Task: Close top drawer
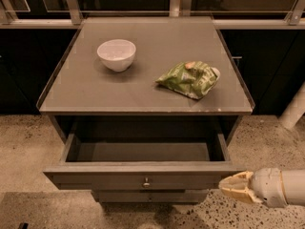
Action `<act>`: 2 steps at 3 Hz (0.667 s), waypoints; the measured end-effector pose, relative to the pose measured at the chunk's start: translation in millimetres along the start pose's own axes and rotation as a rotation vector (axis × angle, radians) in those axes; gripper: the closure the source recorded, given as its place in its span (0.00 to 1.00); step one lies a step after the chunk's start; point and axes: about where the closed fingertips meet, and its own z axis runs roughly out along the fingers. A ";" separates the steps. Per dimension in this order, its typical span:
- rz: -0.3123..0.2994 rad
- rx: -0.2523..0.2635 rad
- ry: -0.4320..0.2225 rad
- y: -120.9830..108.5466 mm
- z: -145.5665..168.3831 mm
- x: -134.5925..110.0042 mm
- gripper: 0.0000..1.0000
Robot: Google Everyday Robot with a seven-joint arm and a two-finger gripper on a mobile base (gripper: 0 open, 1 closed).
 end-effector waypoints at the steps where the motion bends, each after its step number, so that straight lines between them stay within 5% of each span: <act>1: 0.011 0.015 -0.004 -4.3 2.1 1.3 1.00; 2: -0.018 0.087 -0.054 -26.4 5.1 -5.7 1.00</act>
Offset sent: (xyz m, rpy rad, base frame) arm 0.0580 -0.0173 0.0000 0.0073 -0.2001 -0.1395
